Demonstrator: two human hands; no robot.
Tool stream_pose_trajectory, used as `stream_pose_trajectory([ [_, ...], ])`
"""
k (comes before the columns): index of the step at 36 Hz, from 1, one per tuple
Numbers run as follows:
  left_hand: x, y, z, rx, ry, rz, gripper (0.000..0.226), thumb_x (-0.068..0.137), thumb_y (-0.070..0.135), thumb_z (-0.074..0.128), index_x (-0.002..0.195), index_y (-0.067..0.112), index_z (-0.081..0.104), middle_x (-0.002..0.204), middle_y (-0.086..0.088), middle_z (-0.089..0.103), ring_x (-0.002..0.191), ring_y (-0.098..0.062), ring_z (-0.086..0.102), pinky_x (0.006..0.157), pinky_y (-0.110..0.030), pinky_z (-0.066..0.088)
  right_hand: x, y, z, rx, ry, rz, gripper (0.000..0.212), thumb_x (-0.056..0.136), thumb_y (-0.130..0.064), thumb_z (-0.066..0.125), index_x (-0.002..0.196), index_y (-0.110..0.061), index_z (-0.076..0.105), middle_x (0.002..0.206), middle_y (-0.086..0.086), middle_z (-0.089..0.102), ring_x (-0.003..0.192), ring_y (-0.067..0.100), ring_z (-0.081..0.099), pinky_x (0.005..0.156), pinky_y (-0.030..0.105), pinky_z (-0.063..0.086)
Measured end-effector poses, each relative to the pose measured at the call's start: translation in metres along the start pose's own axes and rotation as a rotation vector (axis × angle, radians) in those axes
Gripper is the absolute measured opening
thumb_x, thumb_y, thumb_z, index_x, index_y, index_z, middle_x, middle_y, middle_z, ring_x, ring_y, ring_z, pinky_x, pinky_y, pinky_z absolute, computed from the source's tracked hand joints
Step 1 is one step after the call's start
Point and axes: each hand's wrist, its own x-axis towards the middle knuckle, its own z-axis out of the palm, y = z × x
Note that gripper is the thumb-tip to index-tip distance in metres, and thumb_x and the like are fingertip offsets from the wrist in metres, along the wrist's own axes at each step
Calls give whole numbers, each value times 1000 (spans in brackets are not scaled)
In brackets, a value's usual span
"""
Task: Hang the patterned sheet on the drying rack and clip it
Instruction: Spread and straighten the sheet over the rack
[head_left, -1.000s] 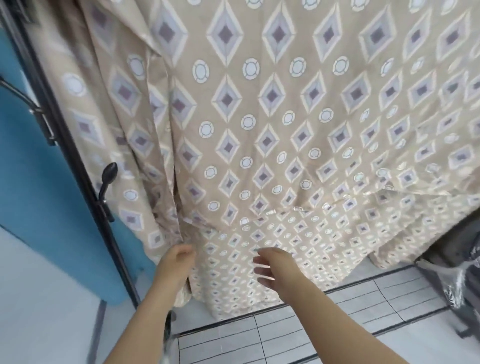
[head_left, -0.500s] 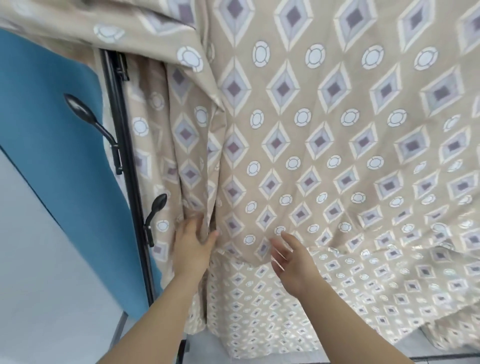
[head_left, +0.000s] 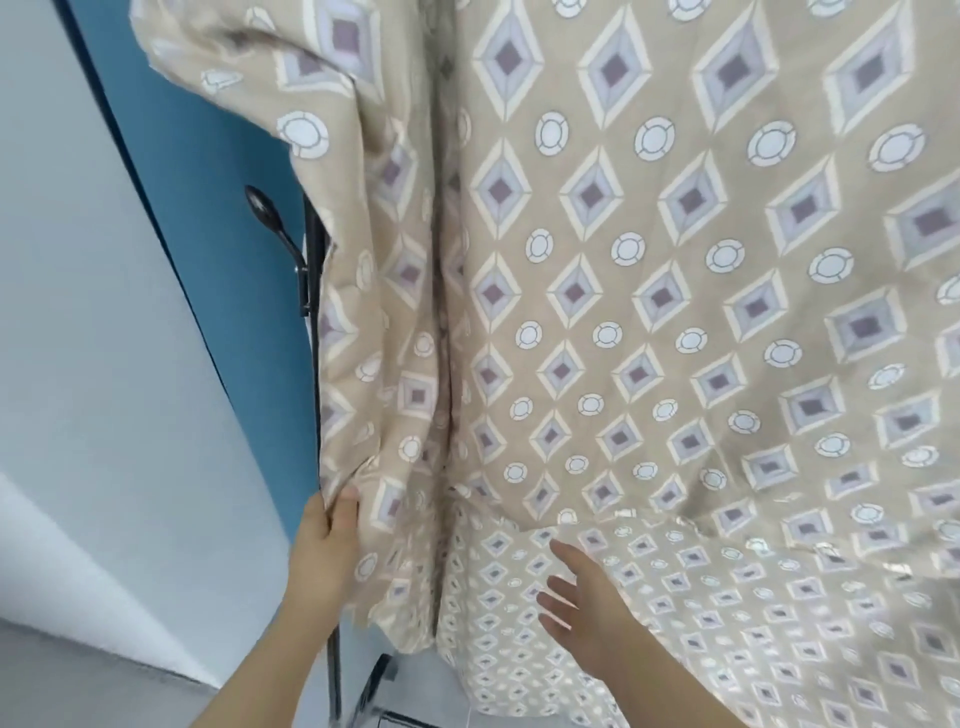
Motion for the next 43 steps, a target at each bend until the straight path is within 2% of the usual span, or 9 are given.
stream_pose_trajectory([
  [4,-13,6,-17,85,-136,31,73,72,59,64,131,21,45,119,6,58,111,-16,55,100,-40,43,-7,-2,1,9,-46,13,33,87,-29,62,114,-20,45,124,11,49,105,28,52,84,37,41],
  [9,-11,17,-26,105,-164,-89,11,86,21,64,86,11,69,85,-10,68,82,-28,64,73,-32,47,-8,-11,10,42,-99,25,39,86,-31,63,117,-18,45,121,11,47,103,27,51,88,36,42],
  [18,6,18,-49,-130,-83,-254,22,95,14,41,100,5,60,88,-16,66,80,-29,62,63,-30,47,12,-20,26,258,-112,32,70,84,-46,59,142,-18,31,132,15,46,125,25,43,107,34,28],
  [23,8,14,-63,-73,-14,-99,20,96,19,44,93,8,60,71,-6,62,62,-18,58,51,-21,45,23,-26,32,330,-122,-125,51,82,-39,65,126,-19,52,108,1,59,91,15,58,91,30,42],
  [26,10,13,-65,-107,-82,-4,7,93,18,51,93,20,58,64,12,66,55,-1,62,49,-14,46,29,-30,37,338,-74,-207,55,67,-33,79,115,-12,60,105,6,66,89,24,64,90,45,50],
  [29,21,0,-64,111,-174,-16,24,86,18,64,67,11,50,37,9,46,30,-6,41,34,-15,33,34,-29,39,125,67,-276,31,81,-25,70,104,-8,60,84,4,69,77,23,64,76,39,53],
  [34,41,-26,-58,158,-168,-207,45,88,26,62,50,14,41,31,9,34,28,-9,32,36,-16,28,44,-19,42,-103,210,-353,32,90,-26,58,65,-12,45,59,5,39,55,19,41,56,28,35],
  [40,59,-55,-61,158,-240,-374,30,86,29,64,71,4,59,79,-14,57,70,-24,54,57,-27,40,56,-9,41,-195,319,-341,39,92,-29,54,61,-12,36,58,5,37,53,19,37,54,28,33],
  [43,67,-73,-59,233,-243,-407,33,87,26,63,62,6,55,62,-11,54,58,-20,50,51,-25,36,61,2,38,-247,348,-317,42,93,-30,51,59,-13,34,55,5,33,49,19,32,49,26,26],
])
